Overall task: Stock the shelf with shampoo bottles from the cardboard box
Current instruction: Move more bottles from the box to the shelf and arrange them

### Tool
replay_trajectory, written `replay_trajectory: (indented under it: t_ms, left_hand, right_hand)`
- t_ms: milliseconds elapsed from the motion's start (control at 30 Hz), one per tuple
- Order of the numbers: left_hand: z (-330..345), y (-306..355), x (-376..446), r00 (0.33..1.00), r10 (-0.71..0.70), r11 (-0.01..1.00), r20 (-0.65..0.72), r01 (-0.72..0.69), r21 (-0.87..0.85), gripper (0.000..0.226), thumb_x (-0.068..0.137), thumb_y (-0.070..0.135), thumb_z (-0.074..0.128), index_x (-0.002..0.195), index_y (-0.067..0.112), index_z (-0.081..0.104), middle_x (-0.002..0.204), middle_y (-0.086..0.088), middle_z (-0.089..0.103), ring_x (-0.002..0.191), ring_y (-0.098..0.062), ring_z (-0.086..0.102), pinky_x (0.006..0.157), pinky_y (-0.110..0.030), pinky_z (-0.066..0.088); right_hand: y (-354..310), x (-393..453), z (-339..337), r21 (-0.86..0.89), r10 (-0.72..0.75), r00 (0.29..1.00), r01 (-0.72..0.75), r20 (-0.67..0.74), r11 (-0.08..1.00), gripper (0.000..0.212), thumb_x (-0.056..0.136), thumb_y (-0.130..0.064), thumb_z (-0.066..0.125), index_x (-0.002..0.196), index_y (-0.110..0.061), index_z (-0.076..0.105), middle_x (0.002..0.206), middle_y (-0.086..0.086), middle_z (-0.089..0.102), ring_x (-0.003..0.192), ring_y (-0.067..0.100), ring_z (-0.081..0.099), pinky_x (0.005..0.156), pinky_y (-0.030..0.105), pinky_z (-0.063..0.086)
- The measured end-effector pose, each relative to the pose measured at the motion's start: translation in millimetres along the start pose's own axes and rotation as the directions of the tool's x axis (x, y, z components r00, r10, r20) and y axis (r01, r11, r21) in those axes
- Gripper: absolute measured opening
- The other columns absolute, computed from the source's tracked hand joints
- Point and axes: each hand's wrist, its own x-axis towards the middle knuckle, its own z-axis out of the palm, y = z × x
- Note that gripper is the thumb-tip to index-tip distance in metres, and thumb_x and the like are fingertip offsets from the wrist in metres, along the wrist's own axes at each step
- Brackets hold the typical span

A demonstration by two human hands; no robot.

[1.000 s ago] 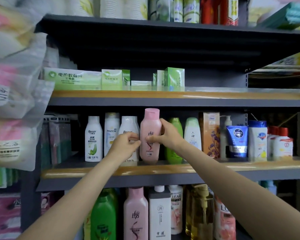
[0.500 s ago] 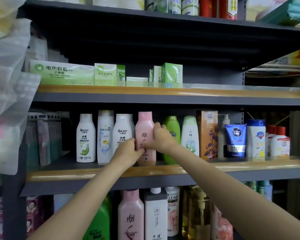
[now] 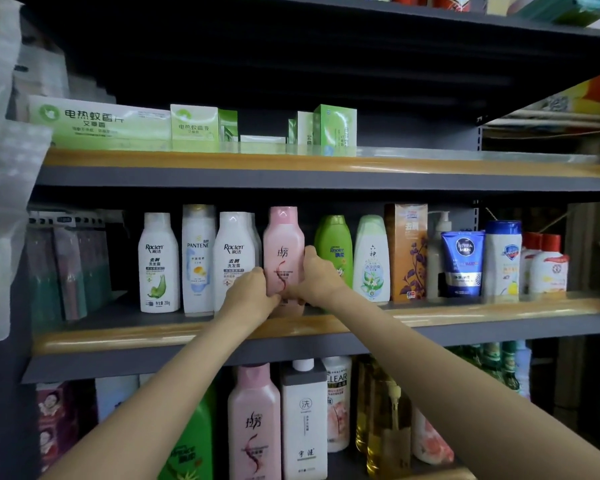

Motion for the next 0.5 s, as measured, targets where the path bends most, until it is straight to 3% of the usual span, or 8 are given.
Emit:
replay_trajectory:
  t_ms: [167, 333, 500]
  left_hand:
    - [1, 3, -2, 0.999, -0.023, 1.0, -0.035, 0.024, 0.013, 0.034, 0.085, 0.019, 0.06, 0.112, 0.002, 0.048, 0.11, -0.017, 0.061, 0.102, -0.032, 0.057, 0.084, -0.039, 0.046]
    - [1, 7, -4, 0.999, -0.034, 0.999, -0.027, 0.034, 0.025, 0.026, 0.087, 0.017, 0.057, 0.106, 0.001, 0.049, 0.107, -0.02, 0.06, 0.1, -0.036, 0.057, 0.074, -0.035, 0.041]
    - [2, 12, -2, 0.999, -0.039, 0.999, 0.003, 0.038, 0.038, 0.024, 0.088, 0.013, 0.054, 0.106, -0.001, 0.048, 0.108, -0.022, 0.059, 0.099, -0.037, 0.057, 0.075, -0.037, 0.042]
  right_hand:
    - [-3, -3, -1, -0.004, 0.025, 1.0, -0.025, -0.004, 1.0, 0.053, 0.079, -0.016, 0.07, 0.117, 0.001, 0.038, 0.121, 0.021, 0.056, 0.114, 0.036, 0.054, 0.086, 0.039, 0.044]
    - [-4, -3, 2, 0.007, 0.042, 0.999, -0.042, -0.013, 0.999, 0.051, 0.083, -0.017, 0.067, 0.118, 0.003, 0.036, 0.121, 0.023, 0.056, 0.113, 0.038, 0.054, 0.086, 0.04, 0.045]
    - [-4, 0, 3, 0.018, 0.077, 0.997, -0.077, -0.02, 0.997, 0.043, 0.087, -0.014, 0.058, 0.119, 0.004, 0.035, 0.121, 0.024, 0.055, 0.112, 0.039, 0.054, 0.083, 0.04, 0.044]
